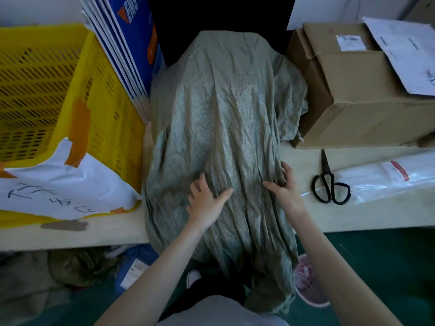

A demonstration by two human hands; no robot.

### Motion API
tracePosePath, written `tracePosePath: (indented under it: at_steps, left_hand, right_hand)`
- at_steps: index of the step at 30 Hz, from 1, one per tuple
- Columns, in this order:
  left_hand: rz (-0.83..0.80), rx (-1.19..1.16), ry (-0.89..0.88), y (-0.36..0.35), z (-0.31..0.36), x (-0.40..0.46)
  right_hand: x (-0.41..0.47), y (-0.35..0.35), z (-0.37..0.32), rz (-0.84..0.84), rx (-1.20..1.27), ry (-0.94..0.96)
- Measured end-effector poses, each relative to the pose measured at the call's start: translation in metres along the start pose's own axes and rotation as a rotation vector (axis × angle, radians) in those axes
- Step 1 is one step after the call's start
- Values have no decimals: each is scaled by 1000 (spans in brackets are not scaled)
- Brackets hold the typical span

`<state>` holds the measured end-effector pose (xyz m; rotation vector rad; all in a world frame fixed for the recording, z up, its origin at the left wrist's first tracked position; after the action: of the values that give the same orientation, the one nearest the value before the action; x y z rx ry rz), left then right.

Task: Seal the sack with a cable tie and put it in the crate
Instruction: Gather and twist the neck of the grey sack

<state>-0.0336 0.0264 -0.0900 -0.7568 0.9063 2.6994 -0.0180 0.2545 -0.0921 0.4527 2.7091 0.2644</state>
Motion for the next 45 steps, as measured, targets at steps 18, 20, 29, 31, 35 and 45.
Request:
tracePosePath:
  at_steps: [18, 20, 29, 31, 35, 45]
  left_hand:
    - [165, 100, -48, -6, 6, 27]
    - [187, 90, -51, -3, 3, 27]
    - [346, 20, -157, 22, -3, 18]
    - [322, -194, -167, 27, -5, 13]
    - [311, -478, -147, 39, -17, 4]
    - [125, -637, -166, 24, -5, -1]
  right_hand:
    - [0, -25, 12, -4, 205, -199]
    - [0, -26, 11, -3, 221, -207]
    - [0, -27, 13, -36, 211, -238]
    - [-2, -31, 11, -50, 225, -241]
    - [-4, -44, 9, -56, 289, -283]
    - [-18, -78, -2, -300, 342, -382]
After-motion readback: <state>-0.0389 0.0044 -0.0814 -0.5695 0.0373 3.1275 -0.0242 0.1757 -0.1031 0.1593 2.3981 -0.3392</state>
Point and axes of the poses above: each hand's wrist, its own x-axis towards the middle knuckle, its own y-axis out of the back of the hand, z = x × y, the point moved 8 cm from there along x, towards the middle knuckle, and after that the axes turned 5 degrees about -x, right-handed, at the moved point
